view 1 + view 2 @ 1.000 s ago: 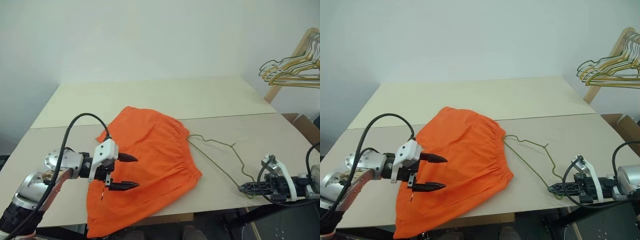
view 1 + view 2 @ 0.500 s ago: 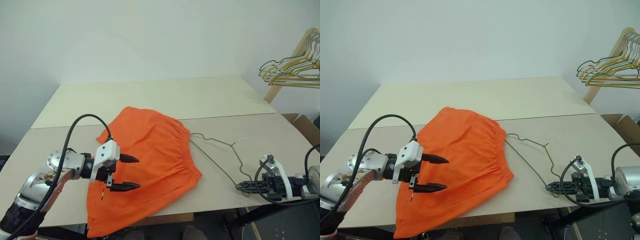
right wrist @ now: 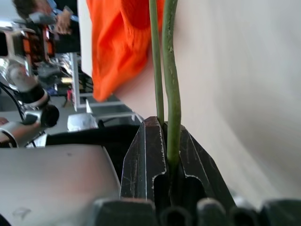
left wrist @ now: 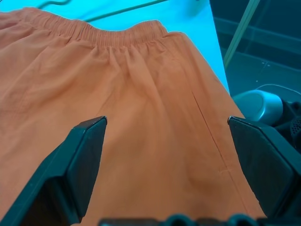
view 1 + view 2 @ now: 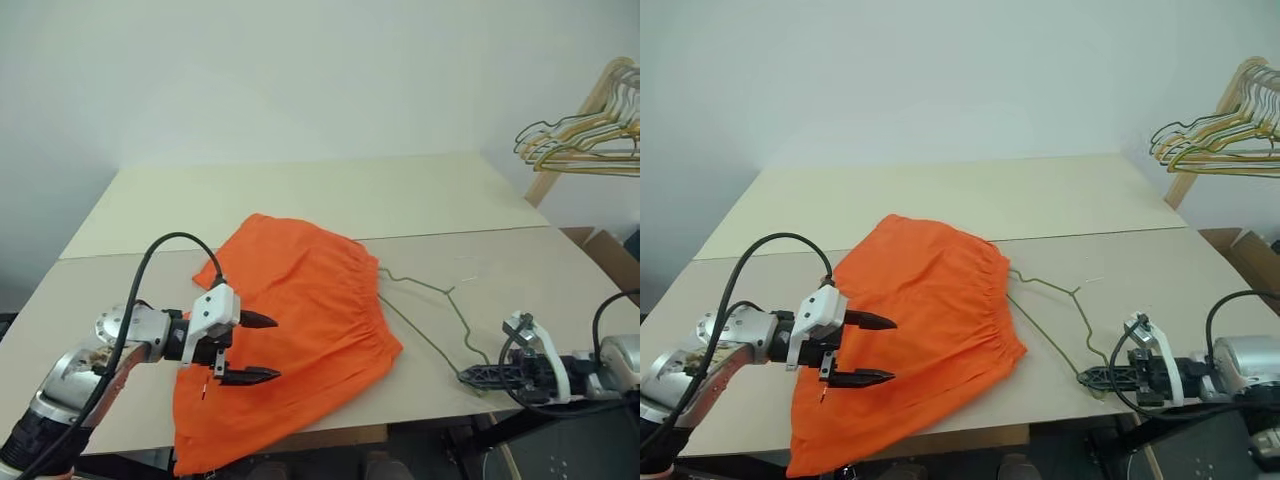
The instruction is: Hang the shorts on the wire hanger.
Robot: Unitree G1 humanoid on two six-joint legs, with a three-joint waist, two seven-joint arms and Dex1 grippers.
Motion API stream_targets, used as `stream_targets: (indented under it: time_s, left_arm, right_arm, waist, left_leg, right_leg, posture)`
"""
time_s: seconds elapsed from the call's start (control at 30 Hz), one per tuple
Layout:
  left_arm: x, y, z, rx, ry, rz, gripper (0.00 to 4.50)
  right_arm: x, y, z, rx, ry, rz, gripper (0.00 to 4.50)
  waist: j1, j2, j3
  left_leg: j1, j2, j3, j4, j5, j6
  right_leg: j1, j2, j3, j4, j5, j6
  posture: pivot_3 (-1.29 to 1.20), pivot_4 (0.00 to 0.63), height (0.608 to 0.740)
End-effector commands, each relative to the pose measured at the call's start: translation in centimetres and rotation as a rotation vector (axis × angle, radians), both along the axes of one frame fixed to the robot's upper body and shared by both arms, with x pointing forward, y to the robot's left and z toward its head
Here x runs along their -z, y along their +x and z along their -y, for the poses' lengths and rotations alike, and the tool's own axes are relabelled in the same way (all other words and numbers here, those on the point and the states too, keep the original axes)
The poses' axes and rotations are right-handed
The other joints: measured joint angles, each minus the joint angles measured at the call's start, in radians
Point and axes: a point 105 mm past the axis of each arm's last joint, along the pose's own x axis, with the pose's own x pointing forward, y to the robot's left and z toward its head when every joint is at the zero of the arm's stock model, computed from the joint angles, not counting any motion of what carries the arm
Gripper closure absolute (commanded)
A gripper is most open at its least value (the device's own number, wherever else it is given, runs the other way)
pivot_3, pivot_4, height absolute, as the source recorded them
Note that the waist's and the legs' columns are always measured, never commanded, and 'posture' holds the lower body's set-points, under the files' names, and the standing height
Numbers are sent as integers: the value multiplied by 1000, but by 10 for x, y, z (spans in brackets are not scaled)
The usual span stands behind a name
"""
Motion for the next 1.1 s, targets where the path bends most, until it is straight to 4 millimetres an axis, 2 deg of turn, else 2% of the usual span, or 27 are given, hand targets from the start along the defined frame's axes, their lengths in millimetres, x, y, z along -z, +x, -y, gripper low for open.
stream_targets:
  time_s: [0.03,0.23,0.43,0.63,0.8,1.1]
  left_arm:
    - [-6,1,5,29,-2,45,28]
    - [-5,4,4,16,2,51,28]
    - [0,2,4,3,21,52,28]
    - [2,3,5,-10,16,56,28]
    - [3,3,6,-12,19,60,28]
    - [5,6,7,-23,27,73,28]
  right_arm:
    - [-9,17,-3,0,11,64,4500]
    - [-2,20,-20,-89,6,47,4500]
    - [-3,33,-26,-101,-6,53,4500]
    - [-5,56,-32,-99,-19,99,4500]
    - [-2,58,-42,-162,-7,101,4500]
    - [-5,87,-47,-46,-19,171,4500]
  waist:
    - [3,1,-1]
    - [6,1,-1]
    - [5,1,-1]
    - [5,2,-1]
    - [8,2,-1]
    - [-1,0,-4]
  left_leg:
    - [0,0,0,0,0,0]
    - [-2,0,-1,2,-1,2]
    - [-2,0,0,3,-1,2]
    - [-2,-1,0,3,-1,1]
    - [-2,-1,-1,3,-1,1]
    - [-1,-1,-1,3,0,0]
  right_leg:
    - [0,0,0,0,0,0]
    - [-1,0,-1,0,0,0]
    - [-1,-1,-1,0,0,0]
    - [-1,0,-1,1,0,0]
    - [-2,-1,-2,1,0,0]
    - [-1,0,-2,2,1,0]
  posture:
    - [-43,0,740]
    - [-27,0,740]
    - [-12,0,740]
    - [-2,0,740]
    - [4,0,740]
    - [16,0,740]
